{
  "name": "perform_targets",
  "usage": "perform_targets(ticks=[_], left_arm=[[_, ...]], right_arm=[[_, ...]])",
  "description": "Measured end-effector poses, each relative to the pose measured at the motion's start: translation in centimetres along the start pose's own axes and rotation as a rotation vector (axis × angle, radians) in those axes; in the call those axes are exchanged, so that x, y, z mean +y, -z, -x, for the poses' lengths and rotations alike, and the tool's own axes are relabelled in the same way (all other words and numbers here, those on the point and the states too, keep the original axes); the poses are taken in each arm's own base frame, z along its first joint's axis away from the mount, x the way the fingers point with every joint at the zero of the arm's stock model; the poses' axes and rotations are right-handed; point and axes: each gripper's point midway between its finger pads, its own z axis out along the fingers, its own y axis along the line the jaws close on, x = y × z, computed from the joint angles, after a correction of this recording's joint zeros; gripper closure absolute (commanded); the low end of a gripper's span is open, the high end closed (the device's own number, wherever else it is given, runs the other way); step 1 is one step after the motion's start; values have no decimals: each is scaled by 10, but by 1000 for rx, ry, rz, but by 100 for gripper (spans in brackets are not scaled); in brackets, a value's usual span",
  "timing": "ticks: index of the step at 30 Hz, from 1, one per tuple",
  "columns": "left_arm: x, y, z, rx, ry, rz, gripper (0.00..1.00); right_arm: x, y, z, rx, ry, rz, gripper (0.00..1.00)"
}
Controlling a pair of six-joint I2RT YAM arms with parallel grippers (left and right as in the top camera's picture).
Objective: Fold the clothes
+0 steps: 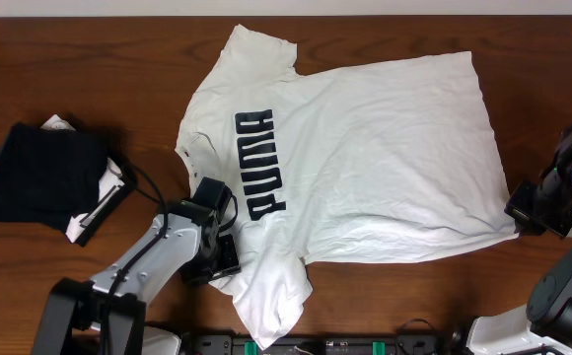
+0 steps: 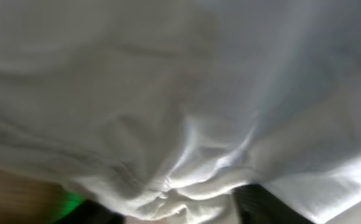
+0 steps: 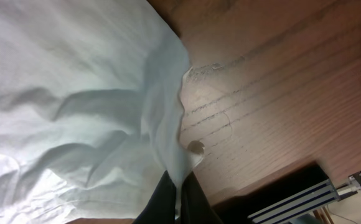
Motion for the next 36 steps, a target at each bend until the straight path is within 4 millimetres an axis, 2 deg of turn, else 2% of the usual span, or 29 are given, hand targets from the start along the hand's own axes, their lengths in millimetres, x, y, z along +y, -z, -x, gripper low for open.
perform_targets(ticks=[3,9,18,22,31,36], left_arm=[[1,0,1,2,12,-2,94],[4,2,4,14,53,-35,94],[39,28,18,-31,188,-95,94],[49,32,20,-43,200,-108,94],[50,33,13,-15,159,-118,94],[43,45,8,-50,133,-166,94]], right_arm=[[0,0,0,0,0,0,99],[0,0,0,0,0,0,99],[-2,0,1,1,-9,4,99],[-3,-1,1,5,-20,13,99],[-4,-1,-3,21,-24,21,99],[-4,0,-3,22,-24,23,99]])
